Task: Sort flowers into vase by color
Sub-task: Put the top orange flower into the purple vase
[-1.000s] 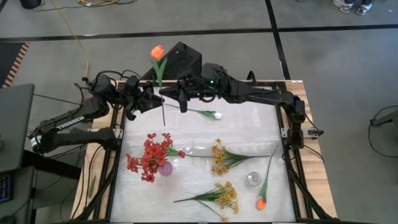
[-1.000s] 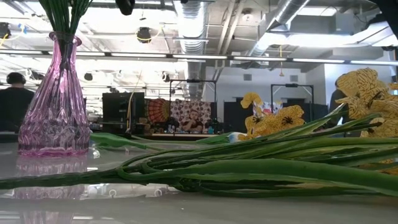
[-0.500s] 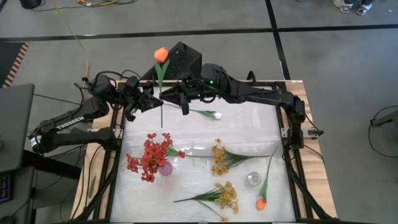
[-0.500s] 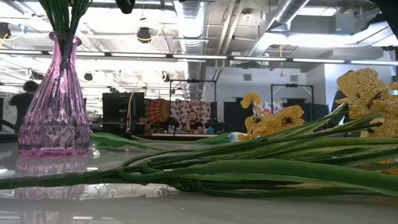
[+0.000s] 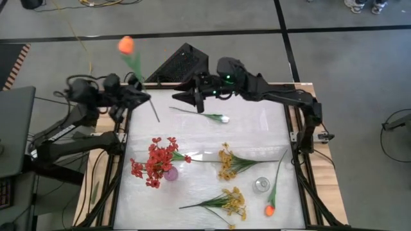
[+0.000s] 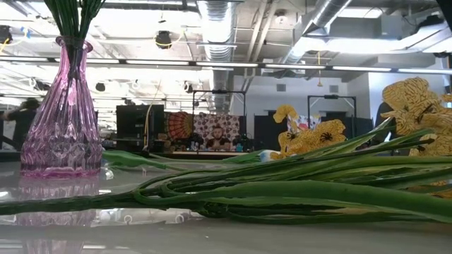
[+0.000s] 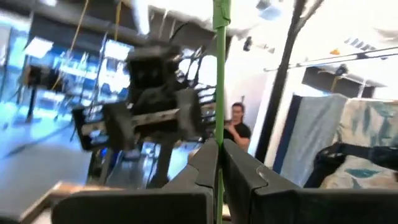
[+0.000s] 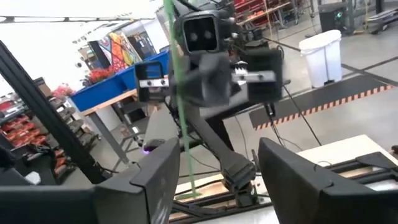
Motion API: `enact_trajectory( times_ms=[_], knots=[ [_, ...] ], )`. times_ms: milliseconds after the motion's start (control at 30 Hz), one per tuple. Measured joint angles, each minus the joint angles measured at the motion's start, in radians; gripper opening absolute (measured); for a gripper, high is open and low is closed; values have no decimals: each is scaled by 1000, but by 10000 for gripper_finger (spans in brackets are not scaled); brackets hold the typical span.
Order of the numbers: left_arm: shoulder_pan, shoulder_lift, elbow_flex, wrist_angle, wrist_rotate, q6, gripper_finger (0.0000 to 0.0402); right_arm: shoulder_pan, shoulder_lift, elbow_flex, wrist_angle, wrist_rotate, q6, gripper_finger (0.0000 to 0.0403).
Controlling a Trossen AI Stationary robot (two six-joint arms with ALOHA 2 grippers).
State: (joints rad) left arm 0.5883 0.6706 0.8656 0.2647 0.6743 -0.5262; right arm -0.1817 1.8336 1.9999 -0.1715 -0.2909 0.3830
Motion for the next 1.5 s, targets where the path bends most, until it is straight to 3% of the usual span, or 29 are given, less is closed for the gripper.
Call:
enact_trajectory(
  times_ms=[367, 533, 800, 1033, 1300, 1500],
  knots=[
    [-85, -62, 3, 103, 142, -40, 0, 40, -64, 0, -204, 1, -104, 235],
    [-216, -18, 3, 156, 85, -49, 0, 58, -66, 0, -252, 1, -105, 231],
    [-466, 128, 3, 421, 76, -82, 0, 71, -66, 0, -312, 2, -123, 230],
    [-553, 182, 3, 407, 53, -87, 0, 106, -69, 0, -425, 2, -248, 230],
    [-614, 181, 2, 374, -71, -103, 0, 131, -107, 2, -555, 2, -381, 230],
    [-777, 207, 2, 358, -174, -9, 0, 153, -109, 2, -625, 0, -448, 230]
  ],
)
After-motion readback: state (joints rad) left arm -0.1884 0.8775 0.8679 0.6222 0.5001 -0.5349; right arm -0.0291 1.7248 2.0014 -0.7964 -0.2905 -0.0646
